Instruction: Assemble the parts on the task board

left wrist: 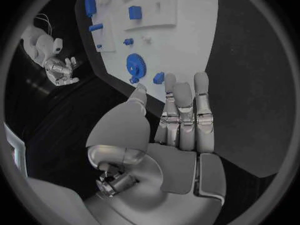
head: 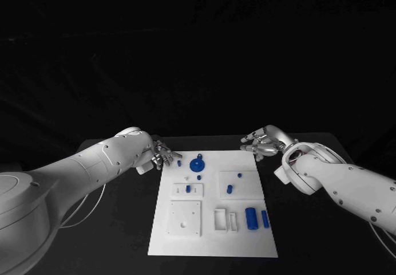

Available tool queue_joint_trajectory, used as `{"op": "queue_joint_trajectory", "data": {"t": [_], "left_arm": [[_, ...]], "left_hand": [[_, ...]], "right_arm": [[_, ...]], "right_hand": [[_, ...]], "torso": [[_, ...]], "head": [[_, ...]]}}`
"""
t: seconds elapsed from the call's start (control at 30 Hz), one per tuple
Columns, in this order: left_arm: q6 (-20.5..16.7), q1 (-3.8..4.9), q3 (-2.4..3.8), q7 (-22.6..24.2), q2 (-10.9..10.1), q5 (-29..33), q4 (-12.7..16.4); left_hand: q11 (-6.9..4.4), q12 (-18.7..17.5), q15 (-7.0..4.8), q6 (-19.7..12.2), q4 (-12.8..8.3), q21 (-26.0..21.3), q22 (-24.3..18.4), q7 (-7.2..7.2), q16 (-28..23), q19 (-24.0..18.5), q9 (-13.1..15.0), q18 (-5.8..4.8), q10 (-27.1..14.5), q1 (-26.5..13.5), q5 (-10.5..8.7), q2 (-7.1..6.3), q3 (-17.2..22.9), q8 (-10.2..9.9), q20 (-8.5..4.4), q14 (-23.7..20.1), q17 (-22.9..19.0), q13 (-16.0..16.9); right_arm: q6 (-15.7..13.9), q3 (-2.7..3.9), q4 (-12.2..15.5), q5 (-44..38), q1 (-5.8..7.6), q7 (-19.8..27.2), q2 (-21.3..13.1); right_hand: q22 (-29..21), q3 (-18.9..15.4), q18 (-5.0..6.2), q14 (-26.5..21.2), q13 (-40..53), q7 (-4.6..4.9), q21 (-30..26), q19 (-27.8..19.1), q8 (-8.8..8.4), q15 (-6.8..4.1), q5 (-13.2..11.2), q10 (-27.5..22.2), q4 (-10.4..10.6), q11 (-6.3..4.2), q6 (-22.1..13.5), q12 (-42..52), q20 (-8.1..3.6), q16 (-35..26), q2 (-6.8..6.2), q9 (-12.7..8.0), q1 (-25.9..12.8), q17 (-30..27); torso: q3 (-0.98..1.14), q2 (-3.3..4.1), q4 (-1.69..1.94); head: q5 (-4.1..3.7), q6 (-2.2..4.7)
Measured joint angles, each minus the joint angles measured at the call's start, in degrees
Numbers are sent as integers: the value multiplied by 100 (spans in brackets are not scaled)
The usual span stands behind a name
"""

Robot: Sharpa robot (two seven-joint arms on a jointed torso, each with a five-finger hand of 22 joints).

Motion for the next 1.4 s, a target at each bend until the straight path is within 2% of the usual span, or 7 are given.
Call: {"op": "queue_joint_trajectory", "data": {"t": [0.23, 0.43, 0.6, 0.83, 0.9, 1.1, 1.4], "left_arm": [[37, -47, 0, -33, 68, -32, -71], [53, -48, 5, -35, 76, -36, -97], [69, -48, 5, -33, 78, -32, -108], [93, -49, 7, -28, 89, -19, -124], [93, -50, 8, -27, 90, -13, -127], [97, -57, 8, -21, 98, 13, -133], [121, -58, 7, -15, 108, 40, -146]], "left_hand": [[0, 0, 0, 0, -79, -34, 22, 0, 0, 20, 1, 0, 0, 29, 0, 29, -49, 0, -20, 0, 0, 0], [0, 0, 0, 10, -79, -34, 33, -10, 0, 20, 2, 0, 0, -16, 0, 75, -49, 16, -20, 0, 0, -1], [0, 0, 0, 11, -95, -34, 32, -11, 0, 19, -2, 0, 0, 14, 0, 107, -65, 16, -20, 0, 0, -1], [0, 0, 0, 11, -185, -57, 32, -11, 0, 19, -1, 0, 0, 90, 0, 347, -53, 22, -20, 0, 1, -1], [0, 0, 0, 11, -196, -57, 31, -11, 0, 19, -4, 0, 0, 98, 0, 354, -43, 29, -20, 0, 1, -2], [0, 0, 0, 92, -339, -80, 36, -46, 27, 21, -11, 0, 0, 246, 25, 555, 6, 33, -22, 0, 1, -2], [-21, 0, 0, 125, -412, -81, 35, -62, 48, 39, -22, 0, 21, 282, 30, 590, -32, 4, -41, 0, 11, -2]], "right_arm": [[-35, 42, 10, 107, 12, 5, 4], [-58, 52, 15, 187, 23, 8, 4], [-72, 54, 15, 225, 27, 10, 15], [-89, 55, 7, 256, 30, 14, 38], [-94, 55, 6, 262, 30, 15, 45], [-103, 56, 1, 280, 31, 19, 56], [-126, 56, -4, 292, 31, 24, 66]], "right_hand": [[-979, 0, 0, 59, -882, -9, -255, -2, 0, 28, 0, -142, 0, 22, -41, -61, 60, -777, -24, 0, 24, -110], [-1339, -31, 0, 90, -1132, 21, -255, -2, 0, 59, 37, -162, 31, 40, -72, -13, 60, -988, -31, 0, 17, -79], [-1430, -63, 0, 90, -1191, 34, -255, -2, 0, 59, 126, -162, 32, 40, -85, -12, 59, -1014, -55, 0, -6, -76], [-1536, -87, -1, 90, -1255, 34, -255, -3, 0, 58, 158, -203, 56, 41, -87, -12, 59, -1066, -54, 0, -6, -77], [-1558, -87, 0, 90, -1271, 34, -255, -2, 0, 59, 158, -203, 56, 41, -87, -12, 59, -1092, -54, 0, -7, -81], [-1588, -87, -1, 90, -1294, 25, -242, -3, 0, 58, 183, -203, 55, 41, -96, -12, 59, -1094, -77, 0, 17, -86], [-1639, -87, -1, 90, -1331, 32, -232, -3, 0, 58, 205, -203, 55, 41, -144, -12, 59, -1124, -77, 0, 16, -94]], "torso": [[1, 41, -12], [3, 54, -15], [4, 54, -22], [4, 57, -21], [4, 58, -21], [4, 60, -21], [11, 61, -19]], "head": [[-6, 28], [5, 26], [-7, 40], [-23, 39], [-24, 38], [-38, 41], [-51, 42]]}}
